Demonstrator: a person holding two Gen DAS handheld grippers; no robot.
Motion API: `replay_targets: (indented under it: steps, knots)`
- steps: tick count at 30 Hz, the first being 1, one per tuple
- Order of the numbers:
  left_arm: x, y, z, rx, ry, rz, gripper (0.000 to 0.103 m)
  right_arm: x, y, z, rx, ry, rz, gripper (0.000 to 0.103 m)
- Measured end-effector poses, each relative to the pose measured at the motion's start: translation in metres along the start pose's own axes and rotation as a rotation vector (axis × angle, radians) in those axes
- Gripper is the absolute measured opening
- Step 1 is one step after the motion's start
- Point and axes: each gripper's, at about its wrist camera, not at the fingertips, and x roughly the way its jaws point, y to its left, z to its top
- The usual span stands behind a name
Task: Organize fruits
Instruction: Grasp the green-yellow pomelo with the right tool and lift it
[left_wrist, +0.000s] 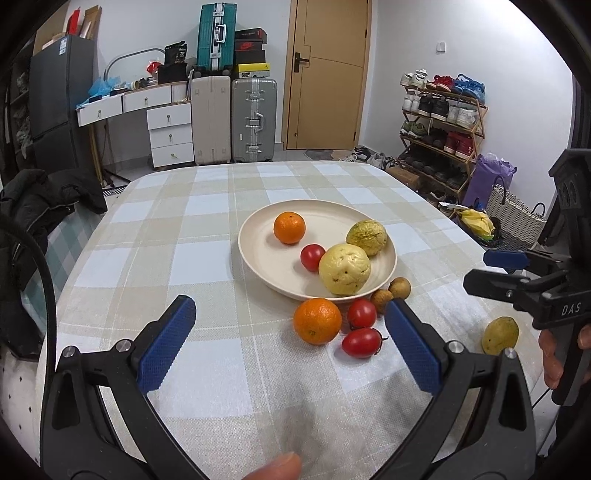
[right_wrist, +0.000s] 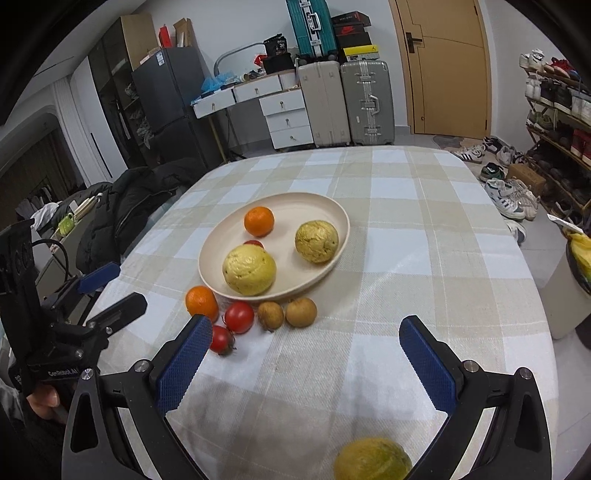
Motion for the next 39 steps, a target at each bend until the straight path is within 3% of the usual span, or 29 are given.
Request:
replay_targets:
  steps: [19, 32, 39]
  knots:
    - [0.006, -0.018, -0.006, 0.046, 0.038, -0.012, 0.102, 0.009, -0.030, -0.032, -0.023, 0.252, -0.082, 0.103]
    - [0.016, -0.018, -0.011, 0.045, 0.065, -0.011, 0.102, -0.008, -0.034, -0.064, -0.102, 0.274, -0.042, 0.101]
    - [0.027, -0.021, -0.017, 0.045, 0.094, -0.008, 0.102, 0.000, -0.045, -0.070, -0.085, 0.308, -0.016, 0.082]
